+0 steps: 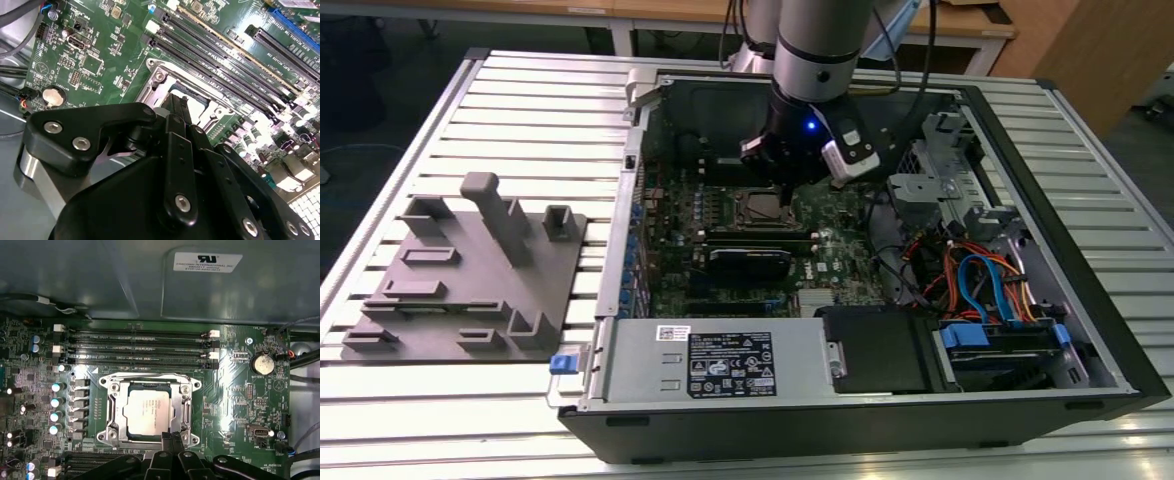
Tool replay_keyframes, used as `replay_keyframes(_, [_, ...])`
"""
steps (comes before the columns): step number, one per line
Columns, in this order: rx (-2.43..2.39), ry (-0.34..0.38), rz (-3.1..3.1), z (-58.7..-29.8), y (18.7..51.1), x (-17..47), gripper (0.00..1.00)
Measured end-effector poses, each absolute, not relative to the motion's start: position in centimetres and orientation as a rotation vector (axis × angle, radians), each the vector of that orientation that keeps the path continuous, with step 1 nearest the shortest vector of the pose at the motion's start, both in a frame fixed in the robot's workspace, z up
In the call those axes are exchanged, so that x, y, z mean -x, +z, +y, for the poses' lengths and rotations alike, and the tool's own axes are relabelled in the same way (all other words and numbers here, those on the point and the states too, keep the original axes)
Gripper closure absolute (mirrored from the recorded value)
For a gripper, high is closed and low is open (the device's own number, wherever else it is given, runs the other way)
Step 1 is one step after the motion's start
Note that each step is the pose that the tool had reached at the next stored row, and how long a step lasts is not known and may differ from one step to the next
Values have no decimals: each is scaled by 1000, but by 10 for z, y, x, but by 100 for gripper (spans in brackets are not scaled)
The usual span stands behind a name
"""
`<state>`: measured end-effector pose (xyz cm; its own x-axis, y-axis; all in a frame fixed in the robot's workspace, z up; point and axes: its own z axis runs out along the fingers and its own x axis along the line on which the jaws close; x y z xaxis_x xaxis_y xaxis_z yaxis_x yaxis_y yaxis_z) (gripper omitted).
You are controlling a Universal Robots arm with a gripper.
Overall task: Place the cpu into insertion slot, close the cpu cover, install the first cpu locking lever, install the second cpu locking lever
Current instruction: 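Install the second cpu locking lever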
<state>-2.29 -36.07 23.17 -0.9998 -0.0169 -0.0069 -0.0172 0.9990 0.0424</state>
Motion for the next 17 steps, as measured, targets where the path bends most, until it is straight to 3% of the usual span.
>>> replay_keyframes(17, [27,67,3134,-363,232,25,90])
